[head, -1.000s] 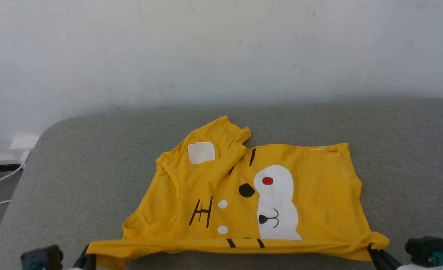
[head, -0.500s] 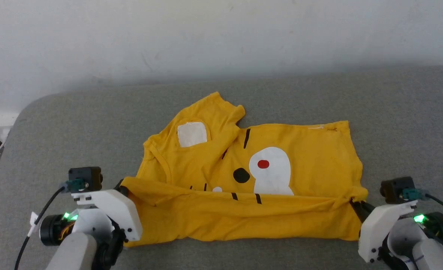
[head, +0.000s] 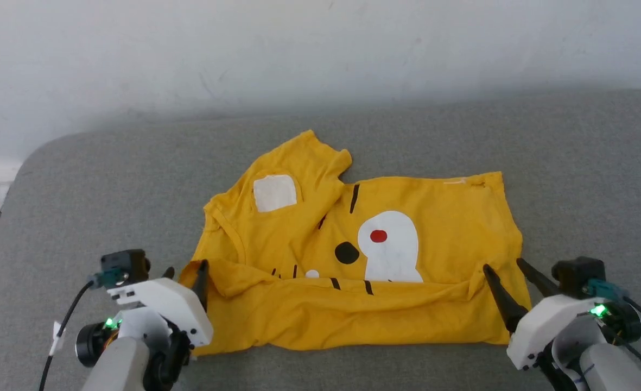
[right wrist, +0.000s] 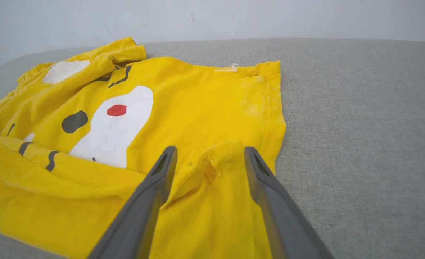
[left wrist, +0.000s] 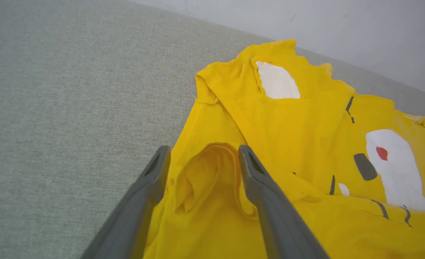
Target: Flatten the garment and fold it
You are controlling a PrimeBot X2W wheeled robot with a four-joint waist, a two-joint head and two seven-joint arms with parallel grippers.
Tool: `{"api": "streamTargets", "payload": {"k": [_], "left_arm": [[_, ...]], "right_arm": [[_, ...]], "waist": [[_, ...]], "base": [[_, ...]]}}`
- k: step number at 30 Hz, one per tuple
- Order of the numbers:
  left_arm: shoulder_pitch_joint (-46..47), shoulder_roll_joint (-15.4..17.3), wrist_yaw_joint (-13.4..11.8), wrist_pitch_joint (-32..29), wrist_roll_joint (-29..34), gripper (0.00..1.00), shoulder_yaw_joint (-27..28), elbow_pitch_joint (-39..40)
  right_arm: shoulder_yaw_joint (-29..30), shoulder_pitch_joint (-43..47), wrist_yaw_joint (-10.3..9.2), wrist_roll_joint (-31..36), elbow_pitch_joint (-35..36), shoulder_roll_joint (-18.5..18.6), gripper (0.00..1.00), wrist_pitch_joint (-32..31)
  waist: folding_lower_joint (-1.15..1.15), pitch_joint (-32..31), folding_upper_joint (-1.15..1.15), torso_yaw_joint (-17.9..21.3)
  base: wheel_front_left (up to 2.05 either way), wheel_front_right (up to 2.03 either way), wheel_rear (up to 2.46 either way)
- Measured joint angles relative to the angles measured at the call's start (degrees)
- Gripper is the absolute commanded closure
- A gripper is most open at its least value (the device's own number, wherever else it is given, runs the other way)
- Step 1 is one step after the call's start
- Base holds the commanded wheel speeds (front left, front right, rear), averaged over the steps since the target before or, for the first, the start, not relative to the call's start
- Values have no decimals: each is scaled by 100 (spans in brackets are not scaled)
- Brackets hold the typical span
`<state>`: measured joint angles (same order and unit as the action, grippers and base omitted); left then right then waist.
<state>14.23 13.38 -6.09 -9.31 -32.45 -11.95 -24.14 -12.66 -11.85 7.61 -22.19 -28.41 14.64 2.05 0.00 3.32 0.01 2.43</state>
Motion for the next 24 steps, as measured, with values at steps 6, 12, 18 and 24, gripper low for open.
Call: {"api": "streamTargets", "payload": {"k": [6,12,18,24], "left_arm": [[-583,168,-22,-53,-224,0,243,509],[-1041,710,-121,-1100,-388,0,279,1228],[-1074,1102,-162,-2237,-431,0,74,1349],[-875,1101,-158,-2813,-433,0,-238,833]], "right_arm": [[341,499,0,90,415,-67,0,823],[760,1237,0,510,1377,-364,0,891],[879,1746,0,935,2372,-606,0,543],[859,1862,0,1074,2996,-705,0,319]], "waist": [[1,-265,0,-5],[1,-472,0,11],[2,-463,0,100],[0,-355,0,300]], "base": [[0,0,0],[0,0,0],[0,0,0],[0,0,0]]}}
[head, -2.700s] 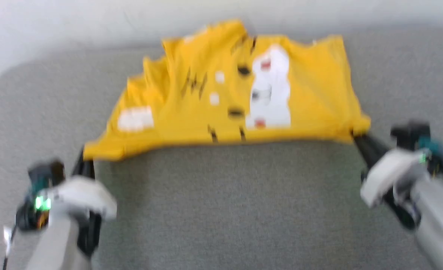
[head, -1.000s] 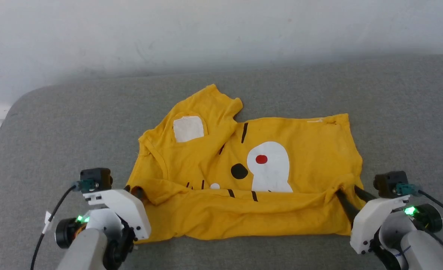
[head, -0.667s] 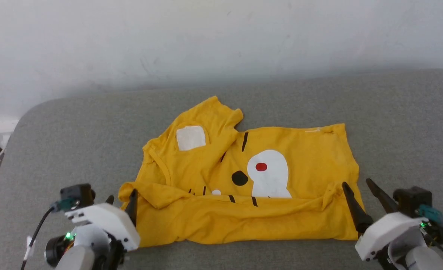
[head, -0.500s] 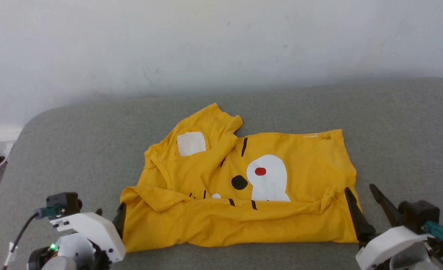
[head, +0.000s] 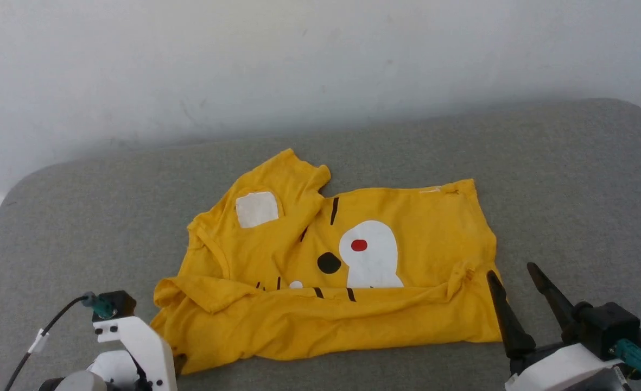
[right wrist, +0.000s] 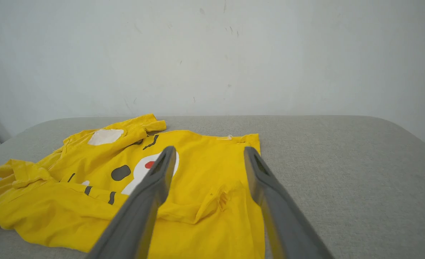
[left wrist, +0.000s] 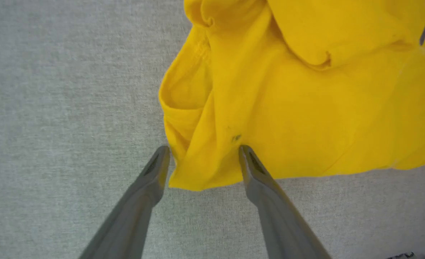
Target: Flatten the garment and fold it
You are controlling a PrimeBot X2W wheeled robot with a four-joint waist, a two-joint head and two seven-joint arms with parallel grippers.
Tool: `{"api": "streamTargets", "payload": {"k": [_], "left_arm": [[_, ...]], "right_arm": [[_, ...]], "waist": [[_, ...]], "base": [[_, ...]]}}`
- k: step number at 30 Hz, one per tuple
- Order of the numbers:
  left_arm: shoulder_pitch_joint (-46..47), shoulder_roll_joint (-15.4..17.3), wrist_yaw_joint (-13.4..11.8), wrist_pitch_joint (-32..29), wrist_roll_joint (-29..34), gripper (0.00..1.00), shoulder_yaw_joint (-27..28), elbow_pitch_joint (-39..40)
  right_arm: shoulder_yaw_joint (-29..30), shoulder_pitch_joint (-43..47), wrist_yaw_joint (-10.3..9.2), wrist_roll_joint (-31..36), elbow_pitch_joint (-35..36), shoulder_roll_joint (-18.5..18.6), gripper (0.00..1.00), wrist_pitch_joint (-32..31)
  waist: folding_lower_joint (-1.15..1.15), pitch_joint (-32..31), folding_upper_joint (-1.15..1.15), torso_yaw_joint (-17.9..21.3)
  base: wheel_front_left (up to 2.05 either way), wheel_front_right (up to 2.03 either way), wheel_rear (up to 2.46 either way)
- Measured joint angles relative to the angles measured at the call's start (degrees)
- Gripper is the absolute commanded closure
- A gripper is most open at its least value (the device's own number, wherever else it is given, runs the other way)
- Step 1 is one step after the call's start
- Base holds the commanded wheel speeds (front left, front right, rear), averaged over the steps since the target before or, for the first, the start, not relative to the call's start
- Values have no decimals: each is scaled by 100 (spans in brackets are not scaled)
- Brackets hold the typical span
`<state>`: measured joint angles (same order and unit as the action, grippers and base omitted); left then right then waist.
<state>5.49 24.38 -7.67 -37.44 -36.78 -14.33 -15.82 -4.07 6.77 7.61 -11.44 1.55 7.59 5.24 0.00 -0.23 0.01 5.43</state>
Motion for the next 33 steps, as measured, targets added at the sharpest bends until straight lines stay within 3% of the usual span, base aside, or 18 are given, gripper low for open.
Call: {"api": "streamTargets", "payload": {"k": [4,5,6,7,13,19,28,33], "left_arm": [[240,-101,9,-163,3,0,-156,-433],[299,-109,36,-191,2,22,-180,-532],[348,-122,67,-208,-5,65,-198,-621],[398,-132,114,-207,-14,99,-204,-720],[564,-289,338,-22,-140,100,-257,-1123],[449,-417,366,637,-202,100,-136,-1227],[126,-485,249,1481,-189,100,77,-573],[40,-472,119,1534,-103,100,68,-31]], "right_arm": [[-23,51,0,41,167,-16,0,-67],[-34,63,-1,41,186,-14,0,-74],[-35,67,-1,41,212,-13,0,-74],[-34,71,-1,41,233,-11,0,-93],[82,171,-1,-30,318,78,0,-330],[400,163,-1,-557,34,300,0,-1087],[330,-524,-1,-1418,-1463,671,0,-2617],[-3,-1160,-1,-1675,-2283,747,0,-2894]], "waist": [[0,81,0,140],[1,95,0,175],[1,110,0,209],[1,122,0,241],[1,139,0,295],[0,59,0,203],[-1,-26,-1,-71],[-1,43,-1,-227]], "base": [[0,0,0],[0,0,0],[0,0,0],[0,0,0],[0,0,0],[0,0,0],[0,0,0],[0,0,0]]}}
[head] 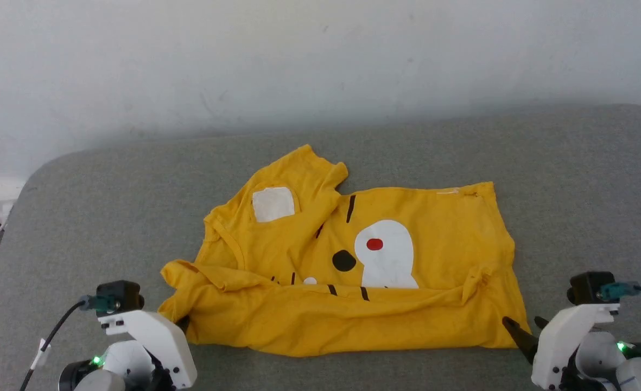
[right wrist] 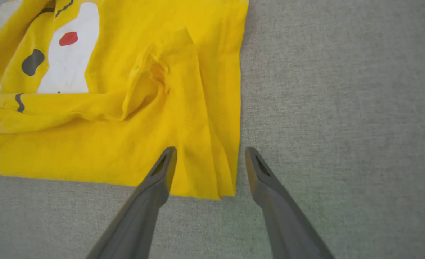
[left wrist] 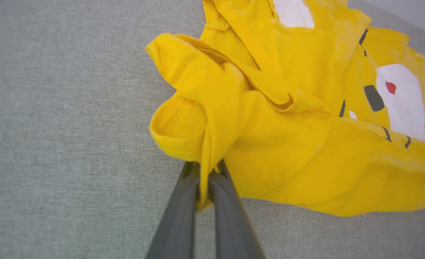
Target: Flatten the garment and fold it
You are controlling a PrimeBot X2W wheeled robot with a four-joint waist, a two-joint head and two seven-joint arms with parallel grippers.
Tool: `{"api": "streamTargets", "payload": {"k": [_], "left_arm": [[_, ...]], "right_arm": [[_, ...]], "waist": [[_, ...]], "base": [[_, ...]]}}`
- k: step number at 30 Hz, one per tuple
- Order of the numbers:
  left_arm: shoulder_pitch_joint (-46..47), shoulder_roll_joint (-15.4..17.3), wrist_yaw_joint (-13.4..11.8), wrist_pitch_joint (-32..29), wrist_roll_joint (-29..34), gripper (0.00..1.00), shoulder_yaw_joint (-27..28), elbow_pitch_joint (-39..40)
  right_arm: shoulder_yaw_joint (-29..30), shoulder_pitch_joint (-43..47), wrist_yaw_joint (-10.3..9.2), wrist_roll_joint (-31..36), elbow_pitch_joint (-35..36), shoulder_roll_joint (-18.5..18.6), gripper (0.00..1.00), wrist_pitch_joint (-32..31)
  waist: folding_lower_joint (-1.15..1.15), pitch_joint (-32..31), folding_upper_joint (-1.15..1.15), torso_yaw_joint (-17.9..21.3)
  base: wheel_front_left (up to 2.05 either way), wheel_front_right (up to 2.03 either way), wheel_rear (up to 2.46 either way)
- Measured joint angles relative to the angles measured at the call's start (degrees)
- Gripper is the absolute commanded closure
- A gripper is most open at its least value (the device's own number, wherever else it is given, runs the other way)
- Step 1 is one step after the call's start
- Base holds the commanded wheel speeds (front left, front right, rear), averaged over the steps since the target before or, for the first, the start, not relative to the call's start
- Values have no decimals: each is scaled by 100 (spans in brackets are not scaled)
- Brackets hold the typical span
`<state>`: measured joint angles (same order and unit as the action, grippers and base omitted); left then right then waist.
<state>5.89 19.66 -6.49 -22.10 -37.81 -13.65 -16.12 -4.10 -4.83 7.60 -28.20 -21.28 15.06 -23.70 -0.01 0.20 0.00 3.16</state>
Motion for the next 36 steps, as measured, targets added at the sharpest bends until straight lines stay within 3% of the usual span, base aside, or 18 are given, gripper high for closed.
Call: {"api": "streamTargets", "payload": {"k": [6,7,9,15,24,30,36], "left_arm": [[-24,31,-126,-22,13,100,-10,415],[-26,33,-145,-33,15,100,-14,455],[-59,36,-172,-53,16,100,-18,524],[-240,43,-222,-66,7,100,-8,611],[-693,241,-312,19,-9,100,125,1014],[-1347,405,-531,-40,-2,100,208,1514],[-1992,420,-723,-175,-142,100,290,1636]], "right_arm": [[-503,-633,-7,-282,-964,43,0,-456],[-569,-730,-7,-356,-1089,71,24,-589],[-688,-903,-7,-517,-1274,124,100,-872],[-1043,-1066,-8,-878,-1404,233,100,-979],[-1550,-966,-7,-808,-854,483,100,-141],[-1395,-329,-7,-671,-100,684,100,-47],[-912,619,-4,-492,502,634,100,-193]], "waist": [[0,172,0,-112],[0,191,0,-130],[1,221,0,-162],[1,191,0,-182],[0,-173,0,-155],[1,-503,0,-179],[2,-662,0,-172]], "base": [[0,0,0],[0,0,0],[0,0,0],[0,0,0],[0,0,0],[0,0,0],[0,0,0]]}}
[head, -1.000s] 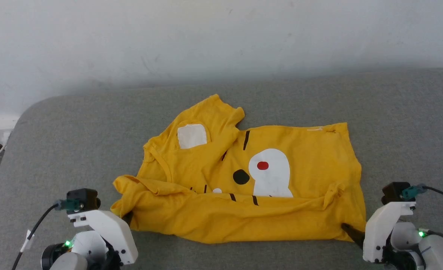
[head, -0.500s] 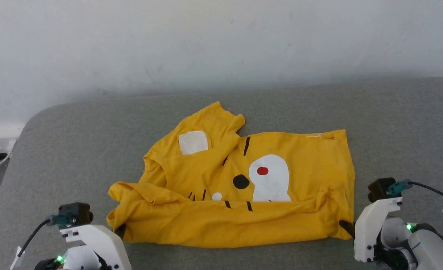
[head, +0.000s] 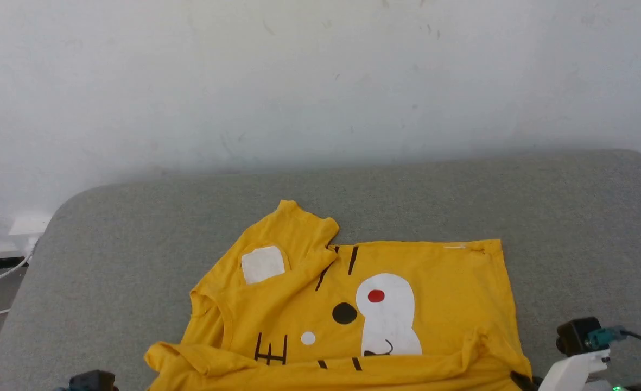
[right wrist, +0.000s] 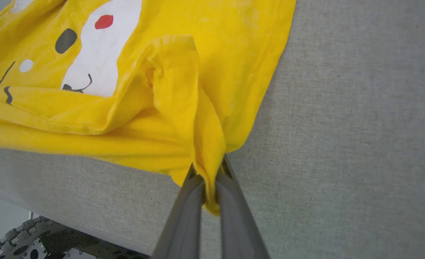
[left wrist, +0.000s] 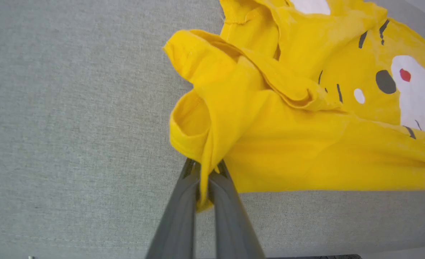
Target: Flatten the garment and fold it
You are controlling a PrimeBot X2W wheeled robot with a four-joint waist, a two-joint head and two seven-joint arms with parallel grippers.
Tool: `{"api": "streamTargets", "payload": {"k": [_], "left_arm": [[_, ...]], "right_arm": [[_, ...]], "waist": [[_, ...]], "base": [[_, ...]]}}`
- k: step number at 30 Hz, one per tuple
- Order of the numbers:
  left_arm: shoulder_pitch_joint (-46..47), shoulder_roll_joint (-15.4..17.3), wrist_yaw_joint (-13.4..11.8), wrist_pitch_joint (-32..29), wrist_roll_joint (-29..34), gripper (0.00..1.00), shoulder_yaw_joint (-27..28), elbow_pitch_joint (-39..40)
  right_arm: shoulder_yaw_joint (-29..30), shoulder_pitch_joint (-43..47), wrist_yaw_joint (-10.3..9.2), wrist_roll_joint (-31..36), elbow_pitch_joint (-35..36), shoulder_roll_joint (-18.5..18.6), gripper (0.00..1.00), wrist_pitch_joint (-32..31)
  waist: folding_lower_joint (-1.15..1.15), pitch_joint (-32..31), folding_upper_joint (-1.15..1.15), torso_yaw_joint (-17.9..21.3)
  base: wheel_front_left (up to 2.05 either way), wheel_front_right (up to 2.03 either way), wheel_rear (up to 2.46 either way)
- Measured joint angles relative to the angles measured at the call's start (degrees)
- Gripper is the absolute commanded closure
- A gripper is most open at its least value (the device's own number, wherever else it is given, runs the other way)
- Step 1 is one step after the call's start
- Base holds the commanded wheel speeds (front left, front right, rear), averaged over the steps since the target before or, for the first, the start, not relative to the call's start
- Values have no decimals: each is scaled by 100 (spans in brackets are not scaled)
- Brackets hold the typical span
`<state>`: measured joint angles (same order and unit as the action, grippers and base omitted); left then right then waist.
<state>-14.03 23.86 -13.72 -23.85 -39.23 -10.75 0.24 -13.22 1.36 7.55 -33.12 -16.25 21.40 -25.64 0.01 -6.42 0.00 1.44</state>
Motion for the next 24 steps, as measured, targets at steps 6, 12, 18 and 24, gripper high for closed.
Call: {"api": "streamTargets", "payload": {"k": [6,12,18,24], "left_arm": [[-62,-245,70,52,-237,0,-31,-593],[246,-349,243,301,-263,0,-51,-913],[760,-232,307,782,-85,0,119,-712],[1840,-188,299,1182,245,0,158,-736]], "right_arm": [[337,492,4,282,-79,-364,0,21],[491,599,3,577,47,-587,0,996],[875,600,3,1071,623,-831,0,2213],[1055,424,3,1575,1458,-1147,0,2660]], "waist": [[-1,65,0,75],[-1,100,0,152],[-1,168,0,268],[-2,490,0,383]], "base": [[0,0,0],[0,0,0],[0,0,0],[0,0,0]]}}
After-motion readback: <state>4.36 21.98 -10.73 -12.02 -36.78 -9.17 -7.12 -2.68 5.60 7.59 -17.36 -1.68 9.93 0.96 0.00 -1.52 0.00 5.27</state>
